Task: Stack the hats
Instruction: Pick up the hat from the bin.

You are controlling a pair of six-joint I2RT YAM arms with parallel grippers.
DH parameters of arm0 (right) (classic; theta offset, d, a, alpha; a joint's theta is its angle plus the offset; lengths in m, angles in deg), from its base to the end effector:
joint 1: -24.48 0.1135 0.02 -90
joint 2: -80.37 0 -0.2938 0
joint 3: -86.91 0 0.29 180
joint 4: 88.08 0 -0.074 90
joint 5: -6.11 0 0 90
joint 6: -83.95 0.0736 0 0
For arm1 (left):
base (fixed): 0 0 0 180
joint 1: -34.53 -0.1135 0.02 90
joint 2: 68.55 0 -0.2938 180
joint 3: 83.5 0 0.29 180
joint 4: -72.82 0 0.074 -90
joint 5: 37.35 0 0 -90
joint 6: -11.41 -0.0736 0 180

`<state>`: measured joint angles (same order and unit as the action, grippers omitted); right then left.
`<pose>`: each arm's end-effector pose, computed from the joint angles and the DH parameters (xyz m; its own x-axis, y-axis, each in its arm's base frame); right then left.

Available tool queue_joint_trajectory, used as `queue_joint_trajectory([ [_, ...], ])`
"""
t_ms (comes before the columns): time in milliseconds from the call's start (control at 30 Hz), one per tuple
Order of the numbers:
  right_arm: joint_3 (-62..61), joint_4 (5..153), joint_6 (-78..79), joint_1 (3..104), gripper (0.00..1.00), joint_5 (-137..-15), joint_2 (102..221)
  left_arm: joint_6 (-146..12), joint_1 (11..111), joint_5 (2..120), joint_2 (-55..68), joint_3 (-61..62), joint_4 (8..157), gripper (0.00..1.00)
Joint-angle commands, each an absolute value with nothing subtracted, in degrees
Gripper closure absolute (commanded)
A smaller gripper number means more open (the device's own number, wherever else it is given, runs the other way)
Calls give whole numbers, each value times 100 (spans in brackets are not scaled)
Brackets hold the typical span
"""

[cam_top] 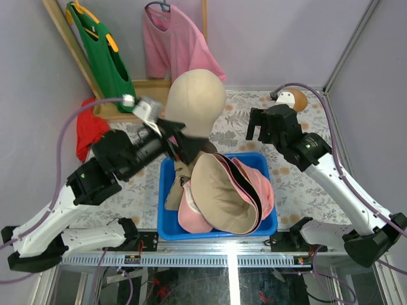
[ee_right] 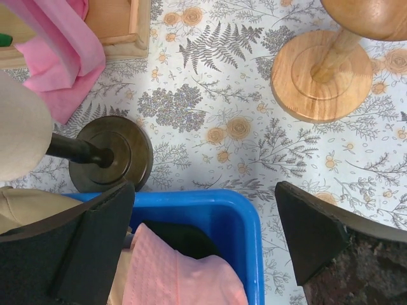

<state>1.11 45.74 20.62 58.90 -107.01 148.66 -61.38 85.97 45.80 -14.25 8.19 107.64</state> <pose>0.2739 0.1526 0.4057 -0.4594 0.1856 -0.8686 -0.0329 0.9737 0.2255 0.1477 -0.1712 0.5348 -0.1810 -0.2442 -0.9527 0.6789 0.6698 -0.3007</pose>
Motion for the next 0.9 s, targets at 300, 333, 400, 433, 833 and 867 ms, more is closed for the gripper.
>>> queue_joint_trajectory([
  [300, 713, 4502, 1904, 5929, 0, -9291, 13439, -5833, 11935, 2065, -195, 525, 11141, 0],
  [333, 779, 4493, 1951, 5929, 0, -9148, 13344, -5724, 11939, 2015, -190, 471, 11091, 0],
  [400, 883, 4474, 1994, 5929, 1, -8959, 13142, -5487, 11953, 1896, -191, 365, 11083, 0],
  [433, 916, 4441, 2007, 5929, 0, -8884, 13070, -5361, 11955, 1836, -212, 306, 11086, 0],
  [833, 1364, 4122, 2122, 5929, 1, -8126, 12389, -4491, 11955, 1628, 347, 187, 10792, 0],
  [867, 1377, 4095, 2127, 5933, 2, -8095, 12335, -4370, 11957, 1541, 415, 184, 10780, 0],
])
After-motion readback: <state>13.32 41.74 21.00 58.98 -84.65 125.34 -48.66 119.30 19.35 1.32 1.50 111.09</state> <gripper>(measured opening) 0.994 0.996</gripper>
